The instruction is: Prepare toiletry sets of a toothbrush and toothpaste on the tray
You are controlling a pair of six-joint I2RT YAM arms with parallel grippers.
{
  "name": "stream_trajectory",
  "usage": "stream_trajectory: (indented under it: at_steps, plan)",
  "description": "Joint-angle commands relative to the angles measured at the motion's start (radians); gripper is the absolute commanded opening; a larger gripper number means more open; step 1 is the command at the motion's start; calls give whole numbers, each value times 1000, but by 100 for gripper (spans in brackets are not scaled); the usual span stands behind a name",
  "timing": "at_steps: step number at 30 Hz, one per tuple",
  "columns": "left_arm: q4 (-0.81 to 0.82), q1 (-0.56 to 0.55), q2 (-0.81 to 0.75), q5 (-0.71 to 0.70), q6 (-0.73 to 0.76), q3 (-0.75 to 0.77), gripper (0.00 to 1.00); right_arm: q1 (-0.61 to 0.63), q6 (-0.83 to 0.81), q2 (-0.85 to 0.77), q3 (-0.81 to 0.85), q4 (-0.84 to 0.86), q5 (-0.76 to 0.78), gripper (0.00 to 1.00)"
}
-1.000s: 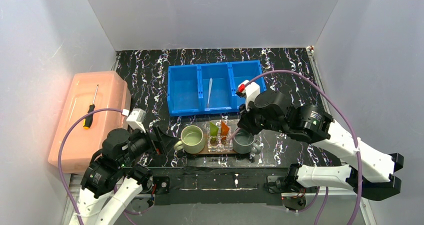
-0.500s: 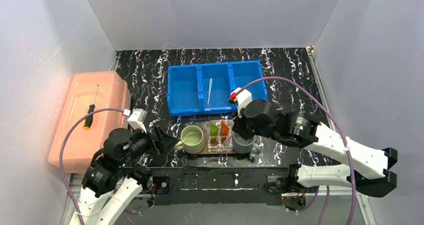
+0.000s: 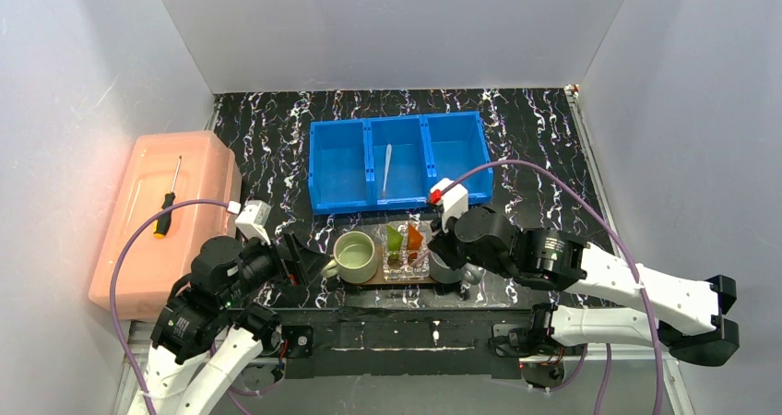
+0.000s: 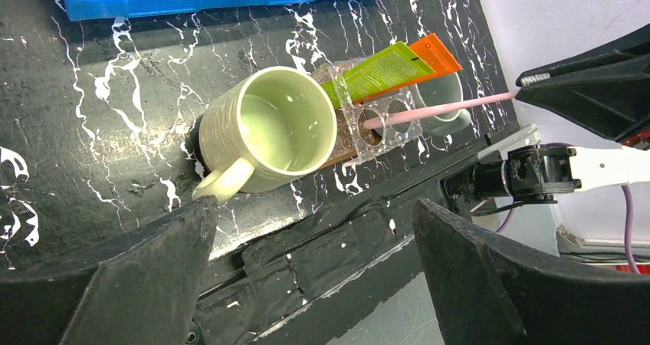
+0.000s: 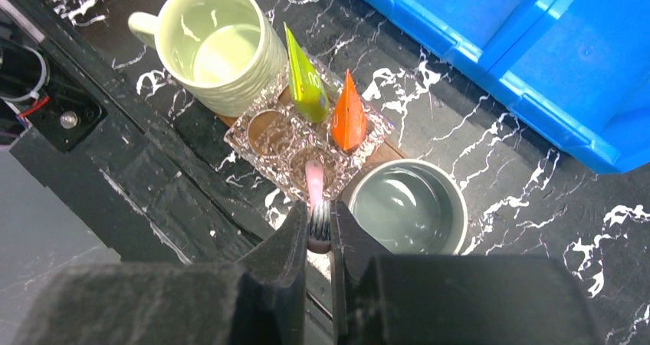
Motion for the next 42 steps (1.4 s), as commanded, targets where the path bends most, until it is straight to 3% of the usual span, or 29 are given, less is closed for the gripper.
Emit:
stream_trajectory:
  at_steps: [1, 42]
  plan:
    - [9, 0, 13, 8, 15, -8, 98, 20, 14, -42, -33, 109, 57, 1]
    - [10, -1, 32, 8, 17, -11, 98, 225, 65, -136, -358, 401, 391, 1]
